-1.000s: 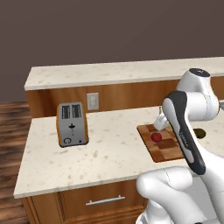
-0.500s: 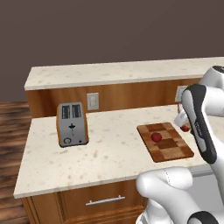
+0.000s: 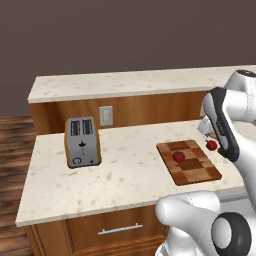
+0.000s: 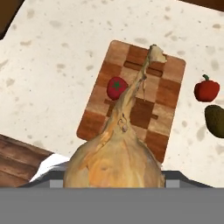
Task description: Place the avocado, onion, tomato, and bell pepper on the cutting board.
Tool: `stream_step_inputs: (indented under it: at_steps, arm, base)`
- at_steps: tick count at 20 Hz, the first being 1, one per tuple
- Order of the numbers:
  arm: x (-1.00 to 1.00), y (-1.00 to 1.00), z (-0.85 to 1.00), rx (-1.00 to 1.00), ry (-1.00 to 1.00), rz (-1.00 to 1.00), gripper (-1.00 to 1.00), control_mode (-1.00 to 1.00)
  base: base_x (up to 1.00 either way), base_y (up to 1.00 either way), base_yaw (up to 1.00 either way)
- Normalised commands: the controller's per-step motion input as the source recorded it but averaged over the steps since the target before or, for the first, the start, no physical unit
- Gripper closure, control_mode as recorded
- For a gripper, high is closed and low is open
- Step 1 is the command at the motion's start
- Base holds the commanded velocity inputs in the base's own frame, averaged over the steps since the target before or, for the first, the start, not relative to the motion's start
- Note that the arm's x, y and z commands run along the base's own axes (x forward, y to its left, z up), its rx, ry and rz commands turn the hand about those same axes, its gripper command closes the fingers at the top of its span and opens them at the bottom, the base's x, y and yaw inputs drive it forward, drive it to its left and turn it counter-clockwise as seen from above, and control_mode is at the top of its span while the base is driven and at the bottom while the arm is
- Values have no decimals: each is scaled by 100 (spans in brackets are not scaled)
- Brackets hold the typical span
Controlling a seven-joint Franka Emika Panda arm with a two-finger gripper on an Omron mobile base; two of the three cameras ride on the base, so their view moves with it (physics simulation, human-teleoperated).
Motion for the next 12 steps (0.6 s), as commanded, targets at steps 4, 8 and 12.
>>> stream_step_inputs:
  at_steps: [4,8,12]
  arm:
    - [45,-8,-19,1,10,-19,100,-100]
    - [38,-21,-31,6,6,-3,100,-100]
    - [42,-19,-39,5,3,0,100,-100]
  base:
    - [0,0,0]
    - [0,0,0]
    - [0,0,0]
